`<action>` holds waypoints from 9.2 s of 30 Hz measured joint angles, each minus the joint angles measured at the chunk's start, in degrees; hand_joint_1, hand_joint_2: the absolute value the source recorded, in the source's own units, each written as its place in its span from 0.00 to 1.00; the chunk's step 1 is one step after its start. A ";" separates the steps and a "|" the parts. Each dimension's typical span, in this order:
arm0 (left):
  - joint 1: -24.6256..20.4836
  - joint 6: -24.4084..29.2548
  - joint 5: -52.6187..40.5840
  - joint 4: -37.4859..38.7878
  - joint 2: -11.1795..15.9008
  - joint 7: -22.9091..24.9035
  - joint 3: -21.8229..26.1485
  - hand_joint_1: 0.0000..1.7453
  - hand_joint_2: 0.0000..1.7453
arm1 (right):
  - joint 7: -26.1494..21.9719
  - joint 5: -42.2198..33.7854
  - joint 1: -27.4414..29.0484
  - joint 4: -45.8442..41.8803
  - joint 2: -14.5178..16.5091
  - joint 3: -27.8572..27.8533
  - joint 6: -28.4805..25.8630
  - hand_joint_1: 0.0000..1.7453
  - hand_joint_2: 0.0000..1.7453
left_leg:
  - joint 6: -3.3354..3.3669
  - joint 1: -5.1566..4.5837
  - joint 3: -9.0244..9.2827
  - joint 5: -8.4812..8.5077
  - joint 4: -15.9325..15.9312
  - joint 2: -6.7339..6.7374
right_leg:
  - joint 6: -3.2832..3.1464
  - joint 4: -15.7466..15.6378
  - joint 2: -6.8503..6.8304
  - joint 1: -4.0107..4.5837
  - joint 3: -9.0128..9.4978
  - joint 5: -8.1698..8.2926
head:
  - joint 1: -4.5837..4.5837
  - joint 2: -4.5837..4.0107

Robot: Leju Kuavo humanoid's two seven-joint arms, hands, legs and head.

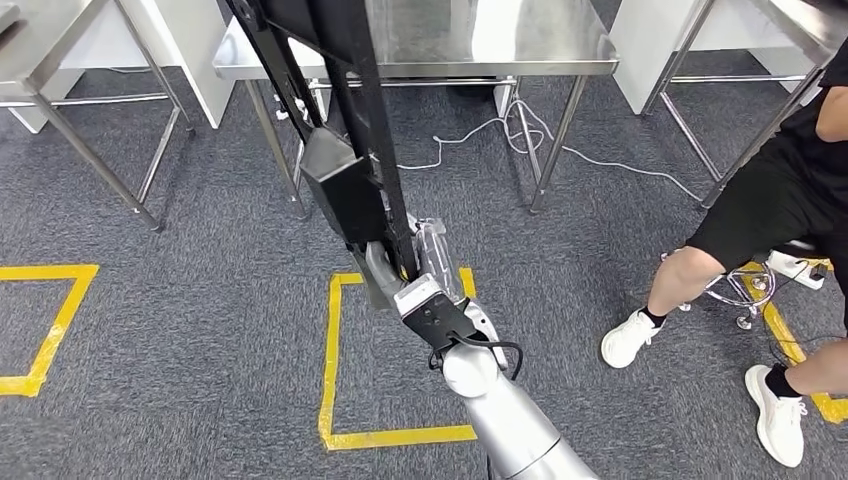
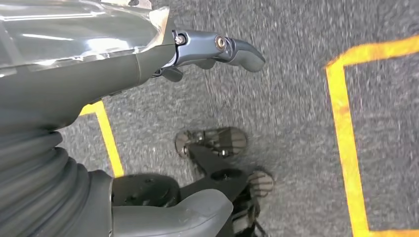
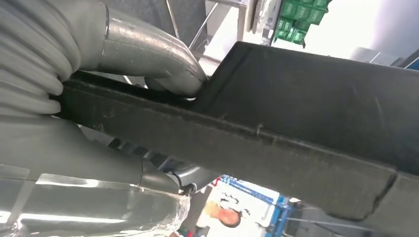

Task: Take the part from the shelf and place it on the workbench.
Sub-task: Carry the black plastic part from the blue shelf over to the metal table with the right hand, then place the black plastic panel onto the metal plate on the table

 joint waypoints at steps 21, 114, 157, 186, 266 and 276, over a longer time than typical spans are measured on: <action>-0.09 -0.05 -0.09 -0.15 0.02 -0.06 0.00 0.00 1.00 | -0.07 0.38 -0.32 0.01 0.30 0.02 0.00 1.00 1.00 | 0.82 1.48 -4.08 4.05 -0.74 0.80 | 1.51 15.40 0.22 -0.77 -2.82 -9.20 | -0.05 0.00; -1.43 -0.26 -0.75 -0.51 -0.44 2.81 -0.03 0.00 1.00 | 0.83 1.64 -2.40 4.27 2.91 -2.05 -0.92 1.00 1.00 | 1.32 1.39 0.05 3.56 -3.74 0.68 | 1.36 14.43 0.61 -0.57 -3.44 -8.02 | 0.11 0.00; -0.01 1.45 0.44 -0.75 -0.07 0.72 0.63 0.00 1.00 | -0.84 0.79 -3.63 7.32 5.73 -2.96 2.11 1.00 1.00 | -1.20 0.74 -3.13 -1.09 5.95 0.46 | -0.85 -1.41 0.11 -1.02 1.67 0.67 | -0.33 0.00; 0.24 1.24 -0.03 -0.80 -0.21 0.48 1.17 0.00 1.00 | -1.21 -0.06 -3.49 7.45 4.57 -2.91 2.07 1.00 1.00 | 0.34 -0.22 0.18 -0.42 1.80 0.26 | -0.75 -1.41 0.42 -0.14 1.09 0.84 | -0.20 0.00; -2.65 -1.65 -4.11 -0.80 -1.01 3.11 0.73 0.00 1.00 | 56.90 53.86 -36.51 57.05 -6.14 14.83 12.01 1.00 1.00 | 0.92 0.07 -1.02 0.65 -0.47 0.65 | -0.18 -1.01 0.73 1.18 0.62 0.94 | -0.31 0.00; -2.70 -1.97 -4.21 -0.87 -1.00 3.11 -0.02 0.00 1.00 | 57.76 53.40 -36.42 57.57 -8.30 11.56 12.55 1.00 1.00 | 0.92 0.08 -1.01 0.65 -0.47 0.68 | -0.18 -1.00 0.75 1.18 0.63 0.94 | -0.30 0.00</action>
